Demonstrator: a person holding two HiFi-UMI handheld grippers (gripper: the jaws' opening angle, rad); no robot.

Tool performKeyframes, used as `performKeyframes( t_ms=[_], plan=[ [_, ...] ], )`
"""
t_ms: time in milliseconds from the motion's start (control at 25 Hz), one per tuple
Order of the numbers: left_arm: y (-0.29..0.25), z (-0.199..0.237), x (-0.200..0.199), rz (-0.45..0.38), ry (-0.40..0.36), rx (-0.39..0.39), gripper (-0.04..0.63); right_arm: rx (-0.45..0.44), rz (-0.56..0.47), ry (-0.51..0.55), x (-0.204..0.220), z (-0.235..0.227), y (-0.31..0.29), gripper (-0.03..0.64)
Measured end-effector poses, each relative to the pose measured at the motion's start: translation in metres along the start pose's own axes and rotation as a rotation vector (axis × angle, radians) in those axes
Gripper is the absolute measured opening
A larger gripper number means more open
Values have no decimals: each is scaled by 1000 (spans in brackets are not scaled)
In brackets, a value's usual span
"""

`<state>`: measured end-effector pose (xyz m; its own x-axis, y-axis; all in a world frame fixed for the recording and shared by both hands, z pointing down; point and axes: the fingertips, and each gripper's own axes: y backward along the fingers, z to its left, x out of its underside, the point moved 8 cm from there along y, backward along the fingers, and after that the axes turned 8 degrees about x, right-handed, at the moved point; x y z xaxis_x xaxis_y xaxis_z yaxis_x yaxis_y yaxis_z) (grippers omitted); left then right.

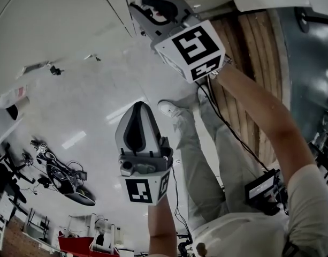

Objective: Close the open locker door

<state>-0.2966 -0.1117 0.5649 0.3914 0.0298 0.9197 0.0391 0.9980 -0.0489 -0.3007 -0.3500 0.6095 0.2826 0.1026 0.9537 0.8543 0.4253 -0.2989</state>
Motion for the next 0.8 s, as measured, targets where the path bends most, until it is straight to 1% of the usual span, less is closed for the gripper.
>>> performKeyframes(
  t_ms=[240, 520, 800],
  plan=[
    [8, 8, 2, 13, -3, -13, 8, 46, -1, -23, -2, -2, -7, 91],
    [15, 12, 1, 17, -8, -26, 8, 72, 7, -14, -4, 1, -8, 91],
    [22, 12, 4, 31, -13, -38, 8, 140, 80, 37, -2, 4, -8, 91]
  ],
)
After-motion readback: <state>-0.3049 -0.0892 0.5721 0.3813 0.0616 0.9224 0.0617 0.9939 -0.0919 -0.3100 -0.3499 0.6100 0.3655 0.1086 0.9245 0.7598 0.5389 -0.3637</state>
